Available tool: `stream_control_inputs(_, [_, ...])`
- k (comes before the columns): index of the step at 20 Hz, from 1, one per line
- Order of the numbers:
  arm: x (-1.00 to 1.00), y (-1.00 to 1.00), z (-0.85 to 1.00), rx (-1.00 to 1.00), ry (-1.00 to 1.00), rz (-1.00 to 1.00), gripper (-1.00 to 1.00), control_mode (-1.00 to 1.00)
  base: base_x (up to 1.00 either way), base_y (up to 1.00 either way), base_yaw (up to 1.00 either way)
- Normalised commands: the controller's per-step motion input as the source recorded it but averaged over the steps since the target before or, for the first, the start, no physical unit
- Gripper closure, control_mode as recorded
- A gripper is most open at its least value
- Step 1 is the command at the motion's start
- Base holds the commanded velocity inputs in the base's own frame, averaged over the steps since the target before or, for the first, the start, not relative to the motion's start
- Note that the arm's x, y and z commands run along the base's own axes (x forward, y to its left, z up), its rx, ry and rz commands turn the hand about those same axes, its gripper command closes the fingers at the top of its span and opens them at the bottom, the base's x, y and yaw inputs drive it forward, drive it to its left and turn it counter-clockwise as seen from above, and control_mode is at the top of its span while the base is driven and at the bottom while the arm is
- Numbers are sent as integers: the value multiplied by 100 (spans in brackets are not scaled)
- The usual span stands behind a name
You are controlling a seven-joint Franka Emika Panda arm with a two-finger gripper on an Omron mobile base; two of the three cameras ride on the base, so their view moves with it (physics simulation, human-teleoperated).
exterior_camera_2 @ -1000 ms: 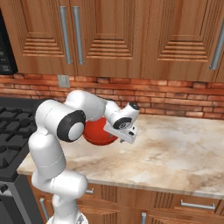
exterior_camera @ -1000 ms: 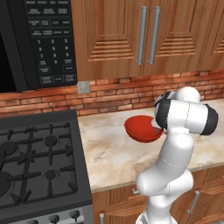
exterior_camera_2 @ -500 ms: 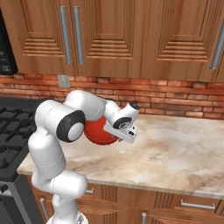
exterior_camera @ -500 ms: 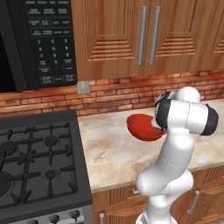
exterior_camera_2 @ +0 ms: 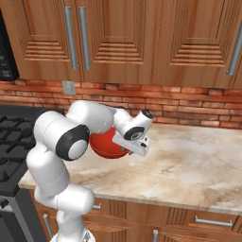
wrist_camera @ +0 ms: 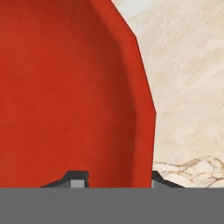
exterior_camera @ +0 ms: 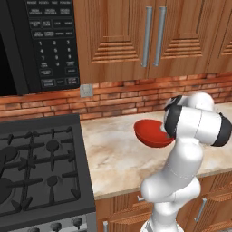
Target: Pick the cup and bowl from the counter and place them on the counter next to the sink.
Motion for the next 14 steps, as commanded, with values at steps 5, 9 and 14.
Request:
stream_control_inputs(5, [-43, -8, 22, 0, 0, 0, 100, -100, 0, 0, 0])
stream_control_inputs(9, [-57, -1, 30, 0, 0, 1, 100, -100, 0, 0, 0])
stream_control_inputs(14, [-55, 0, 31, 0, 0, 3, 100, -100, 0, 0, 0])
